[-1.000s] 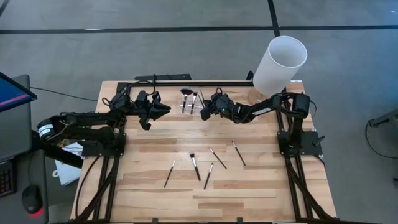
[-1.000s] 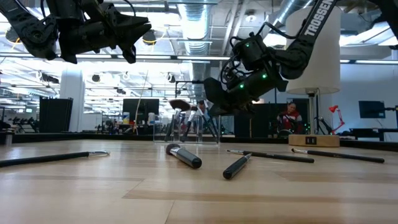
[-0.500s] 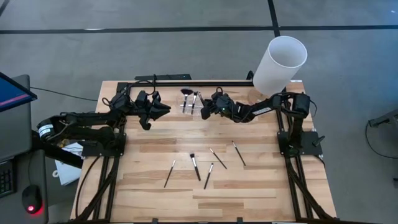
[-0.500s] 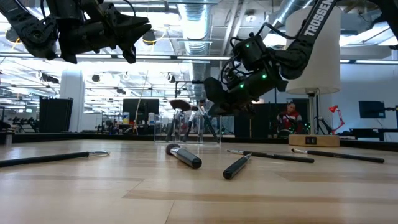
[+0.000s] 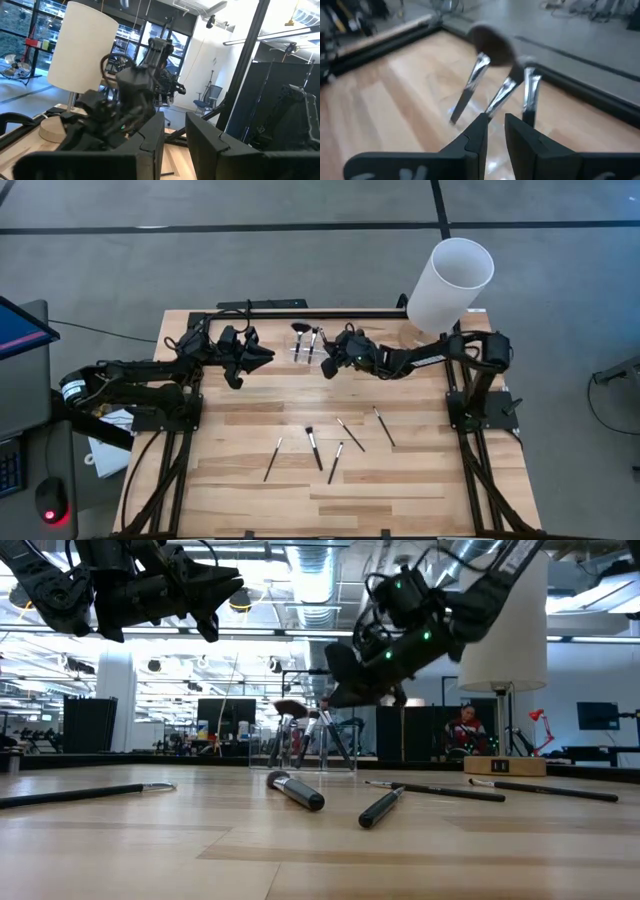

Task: Pick & Place Makeup Supplies
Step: Put the makeup brush into the transparent organizer

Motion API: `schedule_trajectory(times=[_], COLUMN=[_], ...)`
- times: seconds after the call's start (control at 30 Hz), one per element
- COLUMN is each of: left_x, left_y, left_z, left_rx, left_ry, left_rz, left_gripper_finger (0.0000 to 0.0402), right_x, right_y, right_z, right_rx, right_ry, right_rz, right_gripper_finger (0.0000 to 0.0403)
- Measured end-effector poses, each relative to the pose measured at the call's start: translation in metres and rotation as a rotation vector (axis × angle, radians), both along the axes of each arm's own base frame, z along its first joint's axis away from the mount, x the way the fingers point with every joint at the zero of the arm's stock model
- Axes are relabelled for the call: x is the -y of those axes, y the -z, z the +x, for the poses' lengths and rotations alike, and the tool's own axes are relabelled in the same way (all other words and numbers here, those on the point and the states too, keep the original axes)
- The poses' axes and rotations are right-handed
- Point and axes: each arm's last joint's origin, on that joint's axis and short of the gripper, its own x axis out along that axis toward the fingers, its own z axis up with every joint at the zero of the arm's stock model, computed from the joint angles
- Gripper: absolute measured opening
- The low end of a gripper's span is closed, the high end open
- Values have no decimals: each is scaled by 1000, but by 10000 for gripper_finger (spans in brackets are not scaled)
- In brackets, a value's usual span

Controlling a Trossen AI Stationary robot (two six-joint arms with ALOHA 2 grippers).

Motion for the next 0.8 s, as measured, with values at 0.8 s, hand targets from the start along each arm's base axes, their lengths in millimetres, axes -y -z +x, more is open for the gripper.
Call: schedule_trajectory(times=[0.8], left_x=[0], left_y=[0], left_z=[0], left_rx=[-2], left_ry=[1], left_rz=[-5], left_gripper_finger=[76], right_x=[-109], right_y=[-9], right_z=[-68], right_rx=[-625], right_ry=[3], right_rz=[596], right_gripper_finger=[59])
